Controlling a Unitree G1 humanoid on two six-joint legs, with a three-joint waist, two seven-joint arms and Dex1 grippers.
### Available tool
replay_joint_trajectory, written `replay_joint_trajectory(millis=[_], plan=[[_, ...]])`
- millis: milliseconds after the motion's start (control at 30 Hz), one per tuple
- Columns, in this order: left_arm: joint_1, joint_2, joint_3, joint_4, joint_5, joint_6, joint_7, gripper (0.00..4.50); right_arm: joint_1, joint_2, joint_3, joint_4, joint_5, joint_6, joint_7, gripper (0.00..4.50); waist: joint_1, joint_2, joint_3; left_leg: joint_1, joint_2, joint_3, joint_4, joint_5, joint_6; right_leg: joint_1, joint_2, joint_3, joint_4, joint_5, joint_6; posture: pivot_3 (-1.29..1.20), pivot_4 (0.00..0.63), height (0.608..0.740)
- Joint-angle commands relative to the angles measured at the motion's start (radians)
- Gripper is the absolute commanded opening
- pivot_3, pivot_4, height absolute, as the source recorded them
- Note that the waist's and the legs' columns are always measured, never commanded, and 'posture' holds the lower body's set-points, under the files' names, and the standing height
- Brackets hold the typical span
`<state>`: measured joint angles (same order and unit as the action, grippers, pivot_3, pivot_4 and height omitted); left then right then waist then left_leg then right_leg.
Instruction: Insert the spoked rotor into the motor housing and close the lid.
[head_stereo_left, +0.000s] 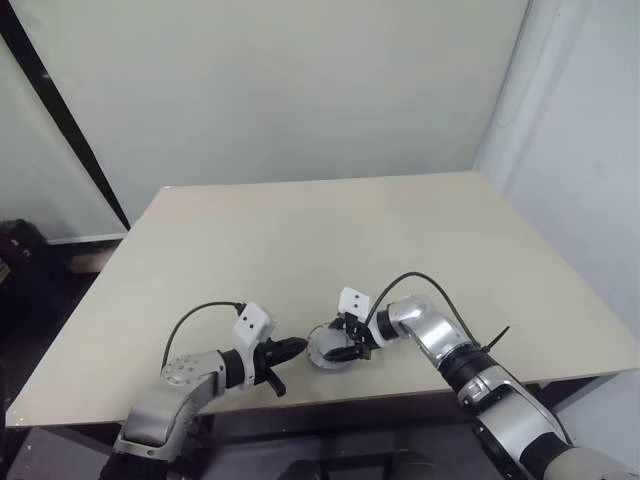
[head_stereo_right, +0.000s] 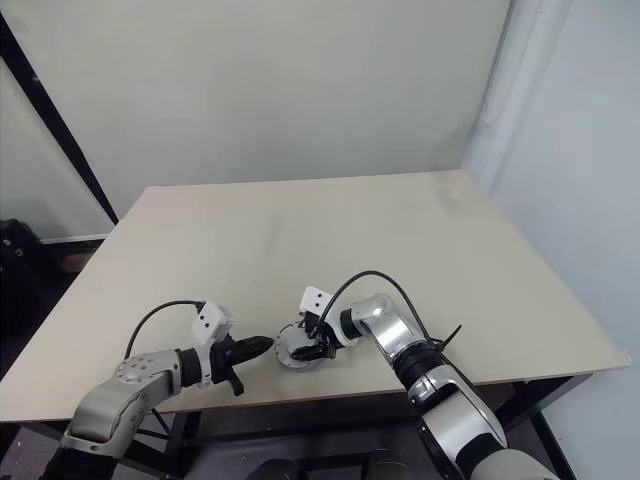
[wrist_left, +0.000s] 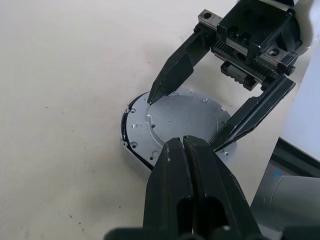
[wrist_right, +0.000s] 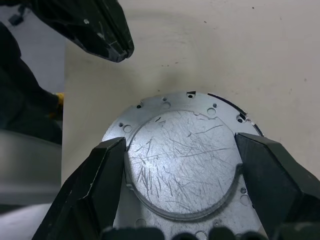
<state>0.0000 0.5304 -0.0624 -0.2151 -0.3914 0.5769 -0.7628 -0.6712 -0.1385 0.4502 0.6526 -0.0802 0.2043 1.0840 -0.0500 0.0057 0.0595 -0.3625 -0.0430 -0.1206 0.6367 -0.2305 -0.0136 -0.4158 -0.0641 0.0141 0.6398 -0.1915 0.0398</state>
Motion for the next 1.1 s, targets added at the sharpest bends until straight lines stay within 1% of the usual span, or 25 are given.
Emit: replay_joint_trajectory(millis=[33,333,733,967,1100], plan=[[-0.019,-0.004,-0.001,-0.006,0.007,-0.020,0.001,0.00,0.010,-0.008,0.005,0.011,-0.020,-0.003,-0.019,3.28,0.000,0.000,0.000,0.000,0.000,0.000,0.000,0.000,0.000,0.000,0.000,0.000,0.000,0.000,0.000,0.00,0.000,0.740],[-0.017,-0.009,-0.003,-0.005,0.009,-0.022,0.001,0.00,0.006,0.026,-0.053,0.010,0.018,0.045,-0.075,3.28,-0.001,0.000,0.000,0.001,0.001,0.000,0.001,-0.001,-0.002,0.001,0.000,0.000,0.000,0.000,0.000,0.00,0.000,0.740],[-0.015,-0.009,-0.001,-0.006,0.009,-0.020,0.001,0.00,0.031,0.029,-0.026,-0.017,-0.015,0.090,-0.107,3.28,-0.001,0.000,0.000,0.001,0.001,0.000,0.001,-0.001,-0.002,0.000,0.000,-0.001,0.000,0.000,0.000,0.00,0.000,0.740],[-0.014,-0.008,0.001,-0.005,0.010,-0.019,0.000,0.00,0.042,0.048,-0.052,-0.050,0.018,0.168,-0.126,3.28,-0.001,0.000,0.000,0.001,0.002,0.000,0.001,-0.001,-0.002,0.000,0.001,-0.001,0.000,0.000,0.000,0.00,0.000,0.740],[-0.015,-0.011,0.003,-0.005,0.013,-0.019,-0.001,0.00,0.053,0.048,-0.045,-0.072,0.015,0.176,-0.134,3.28,-0.001,0.000,0.000,0.001,0.002,0.000,0.001,-0.001,-0.003,0.000,0.000,-0.001,0.000,0.000,0.000,0.00,0.000,0.740]])
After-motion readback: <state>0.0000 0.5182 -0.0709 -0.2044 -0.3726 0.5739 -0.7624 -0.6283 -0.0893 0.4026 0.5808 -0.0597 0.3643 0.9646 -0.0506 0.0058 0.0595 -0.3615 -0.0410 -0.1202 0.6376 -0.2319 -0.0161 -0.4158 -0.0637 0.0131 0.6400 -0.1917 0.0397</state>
